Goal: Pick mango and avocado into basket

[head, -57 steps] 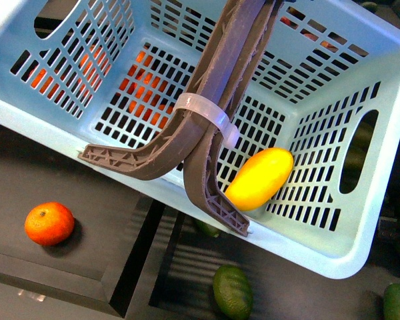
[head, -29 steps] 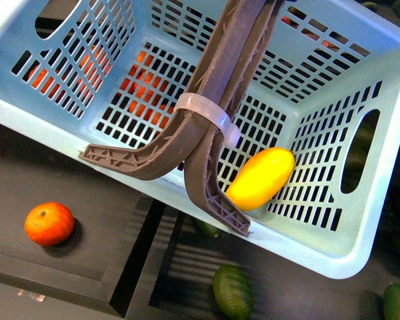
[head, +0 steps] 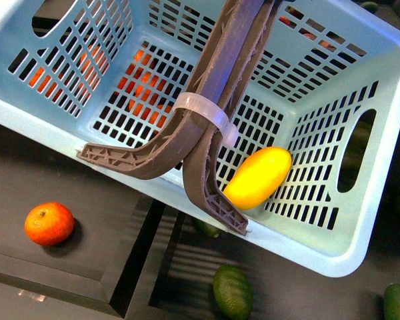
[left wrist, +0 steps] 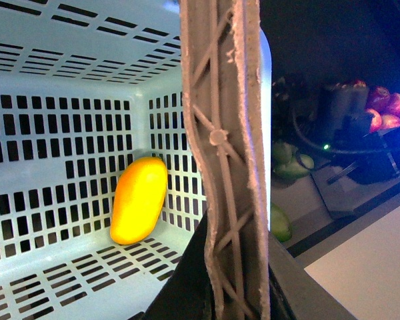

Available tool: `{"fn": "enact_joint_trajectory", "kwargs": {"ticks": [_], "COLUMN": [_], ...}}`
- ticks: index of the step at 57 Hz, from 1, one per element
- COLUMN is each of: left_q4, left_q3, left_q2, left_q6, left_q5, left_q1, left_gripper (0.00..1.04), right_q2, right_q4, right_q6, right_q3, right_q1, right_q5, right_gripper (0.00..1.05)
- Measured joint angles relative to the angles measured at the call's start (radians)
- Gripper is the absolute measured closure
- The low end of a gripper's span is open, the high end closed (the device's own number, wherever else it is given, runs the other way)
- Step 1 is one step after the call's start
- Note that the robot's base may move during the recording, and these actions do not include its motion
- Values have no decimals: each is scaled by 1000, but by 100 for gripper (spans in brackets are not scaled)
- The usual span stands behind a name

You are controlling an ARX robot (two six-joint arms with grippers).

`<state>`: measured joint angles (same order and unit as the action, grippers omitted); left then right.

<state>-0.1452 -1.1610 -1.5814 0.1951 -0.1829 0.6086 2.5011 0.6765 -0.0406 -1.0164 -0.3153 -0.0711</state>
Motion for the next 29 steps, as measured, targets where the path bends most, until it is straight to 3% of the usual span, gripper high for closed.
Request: {"fn": "enact_joint_trajectory", "kwargs": {"ticks": [19,29], "left_q4": [0,0], "left_q3": [0,0], "left_q2": [0,0], "left_q6": [0,0], "left_q5": [0,0], "left_q1": [0,0], "left_gripper": [95,95], "right_q2": [-370,-625], "right_q4": [-142,-242], "right_q6": [56,121], "right_q3": [58,123], "right_q1": [-40,24], "right_q5": [-92,-156], "right_gripper": [57,57]}}
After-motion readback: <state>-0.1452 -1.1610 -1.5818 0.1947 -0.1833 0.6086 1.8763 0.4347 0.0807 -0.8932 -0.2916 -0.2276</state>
